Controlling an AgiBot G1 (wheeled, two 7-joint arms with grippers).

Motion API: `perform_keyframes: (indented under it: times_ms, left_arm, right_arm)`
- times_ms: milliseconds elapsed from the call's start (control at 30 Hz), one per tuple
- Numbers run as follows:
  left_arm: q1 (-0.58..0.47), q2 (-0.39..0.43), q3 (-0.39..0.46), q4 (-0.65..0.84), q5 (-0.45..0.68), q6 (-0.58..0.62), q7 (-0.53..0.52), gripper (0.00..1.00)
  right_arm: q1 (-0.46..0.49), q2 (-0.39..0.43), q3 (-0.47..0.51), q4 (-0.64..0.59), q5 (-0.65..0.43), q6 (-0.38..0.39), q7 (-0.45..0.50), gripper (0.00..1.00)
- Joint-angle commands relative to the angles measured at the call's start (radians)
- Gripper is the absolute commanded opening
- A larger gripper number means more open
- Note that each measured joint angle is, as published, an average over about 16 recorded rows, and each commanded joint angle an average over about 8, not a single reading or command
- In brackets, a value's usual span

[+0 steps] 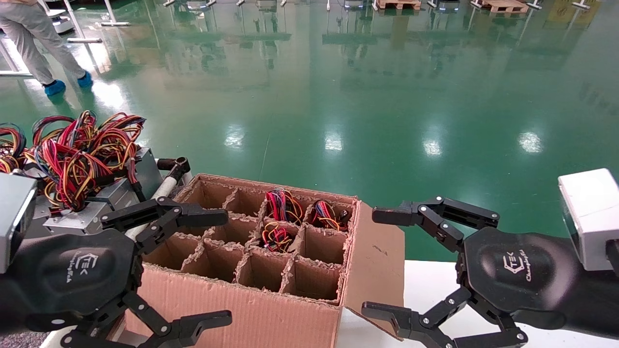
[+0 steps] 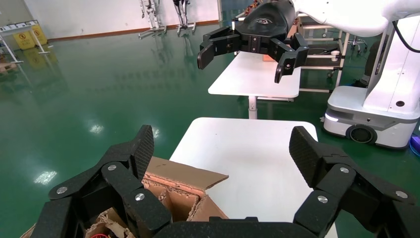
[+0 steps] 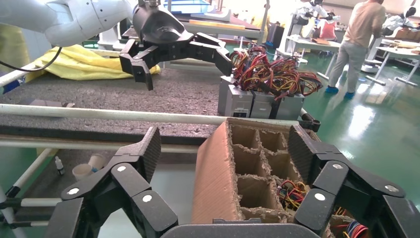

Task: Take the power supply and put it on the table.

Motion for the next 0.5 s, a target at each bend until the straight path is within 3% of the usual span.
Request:
perform_keyframes:
  times_ms: [33, 500]
  left_arm:
    - [0.000, 0.000, 0.000, 0.000, 0.000, 0.000, 0.000, 1.00]
    - [-0.006, 0.009, 0.014, 0.025, 0.025, -0.036, -0.029, 1.00]
  right_arm:
    - [0.000, 0.000, 0.000, 0.000, 0.000, 0.000, 0.000, 0.00]
    - [0.000, 0.000, 0.000, 0.000, 0.000, 0.000, 0.000, 0.00]
